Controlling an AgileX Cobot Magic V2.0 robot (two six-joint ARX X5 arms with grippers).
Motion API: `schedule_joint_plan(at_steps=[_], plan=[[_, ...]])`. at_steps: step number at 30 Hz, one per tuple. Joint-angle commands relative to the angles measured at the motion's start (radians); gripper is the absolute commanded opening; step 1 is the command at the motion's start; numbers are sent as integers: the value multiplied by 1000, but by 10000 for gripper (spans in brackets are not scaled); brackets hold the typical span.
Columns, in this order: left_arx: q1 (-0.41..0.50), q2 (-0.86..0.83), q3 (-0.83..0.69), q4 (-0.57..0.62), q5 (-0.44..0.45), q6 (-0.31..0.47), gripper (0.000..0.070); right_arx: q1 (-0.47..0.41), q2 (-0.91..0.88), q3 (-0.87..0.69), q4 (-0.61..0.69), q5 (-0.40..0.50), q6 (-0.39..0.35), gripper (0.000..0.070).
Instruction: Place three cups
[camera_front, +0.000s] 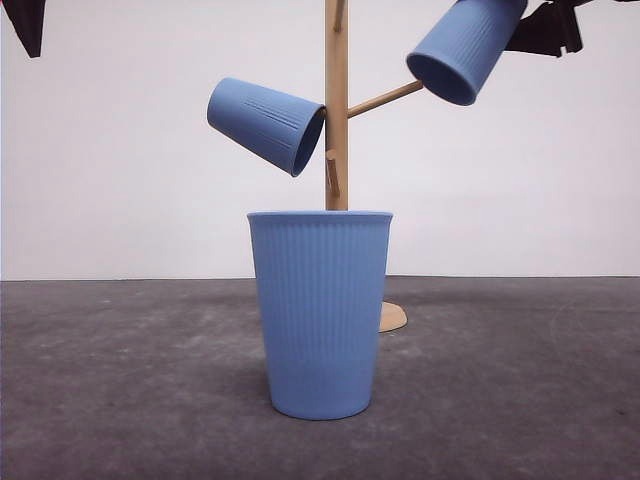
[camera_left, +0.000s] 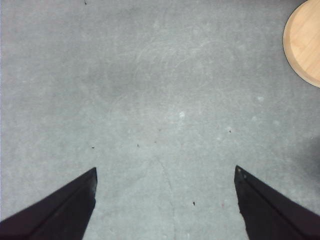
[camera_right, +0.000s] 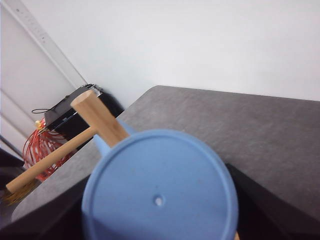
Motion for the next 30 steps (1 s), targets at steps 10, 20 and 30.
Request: schedule_joint_plan(at_steps=[10,20,30], plan=[[-3,6,11,9,1,7,515,81,119,25,45,138,-12,320],[-3,6,11,8,5,6,515,93,141,25,55,146,-22,656],[-3,6,11,1,39,6,515,70,117,25,57,143,-10,656]])
